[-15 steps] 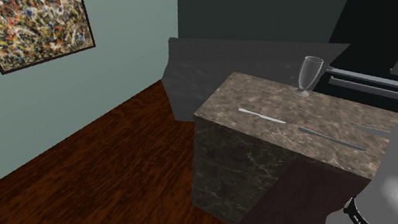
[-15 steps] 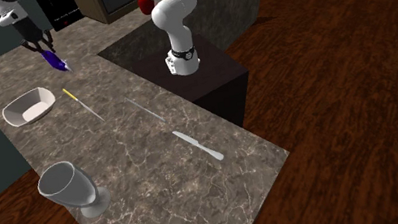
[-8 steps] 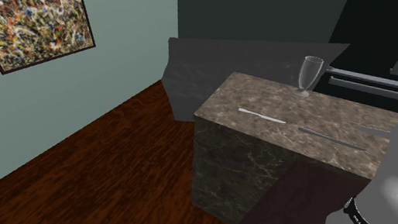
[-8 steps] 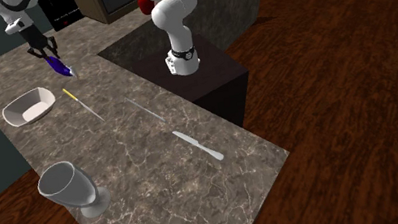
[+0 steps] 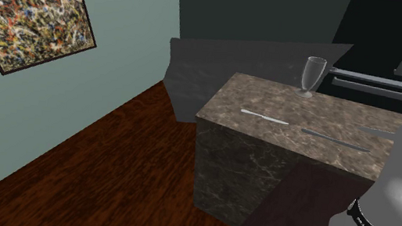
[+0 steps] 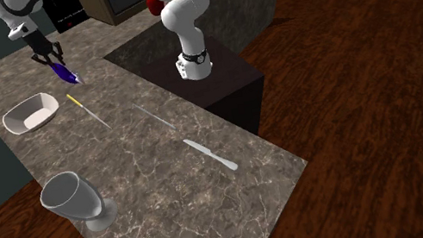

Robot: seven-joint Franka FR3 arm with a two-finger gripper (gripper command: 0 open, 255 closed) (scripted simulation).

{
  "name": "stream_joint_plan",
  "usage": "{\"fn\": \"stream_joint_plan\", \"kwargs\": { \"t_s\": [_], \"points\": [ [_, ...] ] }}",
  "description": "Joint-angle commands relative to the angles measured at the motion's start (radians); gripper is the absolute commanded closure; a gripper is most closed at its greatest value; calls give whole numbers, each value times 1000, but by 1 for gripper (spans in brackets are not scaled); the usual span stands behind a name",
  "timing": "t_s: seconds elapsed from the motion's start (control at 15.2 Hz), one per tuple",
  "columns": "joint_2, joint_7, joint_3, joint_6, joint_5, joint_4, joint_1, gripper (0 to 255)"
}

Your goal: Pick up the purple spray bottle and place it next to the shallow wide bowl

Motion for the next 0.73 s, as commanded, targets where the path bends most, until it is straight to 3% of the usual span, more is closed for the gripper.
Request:
{"fn": "stream_joint_plan", "kwargs": {
  "t_s": [0.0, 0.07, 0.4, 0.66],
  "points": [
    [-2, -1, -3, 0, -2, 0, -1, 255],
    [-2, -1, -3, 2, -2, -1, -2, 0],
    [-2, -1, -3, 0, -2, 0, -1, 0],
    [-3, -34, -7, -134, 11, 182, 66, 0]
  ]
}}
